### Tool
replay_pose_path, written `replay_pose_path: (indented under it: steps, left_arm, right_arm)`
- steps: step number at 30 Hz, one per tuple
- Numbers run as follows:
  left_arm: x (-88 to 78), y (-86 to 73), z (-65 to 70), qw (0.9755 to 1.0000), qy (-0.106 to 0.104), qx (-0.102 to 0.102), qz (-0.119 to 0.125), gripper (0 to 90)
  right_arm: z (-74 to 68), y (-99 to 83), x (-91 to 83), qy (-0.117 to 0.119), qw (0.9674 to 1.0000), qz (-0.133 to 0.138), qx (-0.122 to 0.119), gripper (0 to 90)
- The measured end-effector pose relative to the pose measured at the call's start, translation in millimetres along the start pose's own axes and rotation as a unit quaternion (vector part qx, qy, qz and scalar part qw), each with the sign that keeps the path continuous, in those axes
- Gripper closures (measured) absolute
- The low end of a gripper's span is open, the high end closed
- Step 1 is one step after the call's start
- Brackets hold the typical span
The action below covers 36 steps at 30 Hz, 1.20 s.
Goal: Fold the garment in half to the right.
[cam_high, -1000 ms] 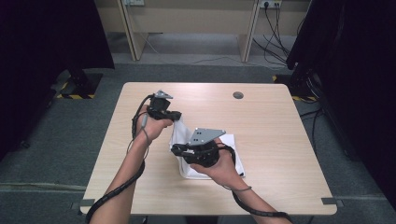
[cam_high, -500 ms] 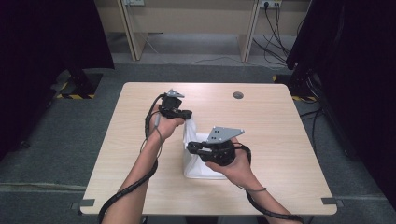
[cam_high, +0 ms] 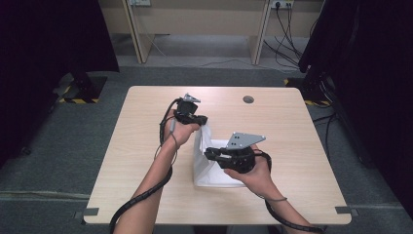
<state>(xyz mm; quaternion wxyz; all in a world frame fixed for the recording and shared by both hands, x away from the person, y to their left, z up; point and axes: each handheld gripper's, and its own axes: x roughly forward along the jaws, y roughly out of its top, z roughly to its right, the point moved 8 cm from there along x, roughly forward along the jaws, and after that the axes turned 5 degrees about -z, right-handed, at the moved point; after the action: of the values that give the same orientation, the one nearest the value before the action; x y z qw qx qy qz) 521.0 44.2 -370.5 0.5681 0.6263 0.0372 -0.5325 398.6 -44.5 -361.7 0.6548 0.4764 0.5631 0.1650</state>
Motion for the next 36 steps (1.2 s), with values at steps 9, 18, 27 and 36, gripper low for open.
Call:
replay_pose_path:
  steps: [9, 18, 27, 36]
  left_arm:
    - [11.3, 3.7, 10.2, 0.9999, -0.005, 0.008, -0.007, 85.6]
    - [22.4, 4.9, 18.8, 0.9998, -0.008, 0.013, -0.014, 85.6]
    - [30.1, 6.4, 26.4, 0.9995, -0.011, 0.020, -0.020, 85.5]
    - [38.2, 7.1, 33.0, 0.9993, -0.015, 0.023, -0.025, 85.5]
  right_arm:
    - [6.4, -9.3, -9.0, -0.006, 1.0000, -0.003, 0.007, 80.2]
    - [13.9, -21.6, -16.9, -0.010, 0.9998, -0.007, 0.018, 80.3]
    - [18.4, -31.0, -22.0, -0.014, 0.9996, -0.011, 0.023, 80.2]
    - [23.5, -39.3, -27.1, -0.017, 0.9993, -0.015, 0.030, 80.3]
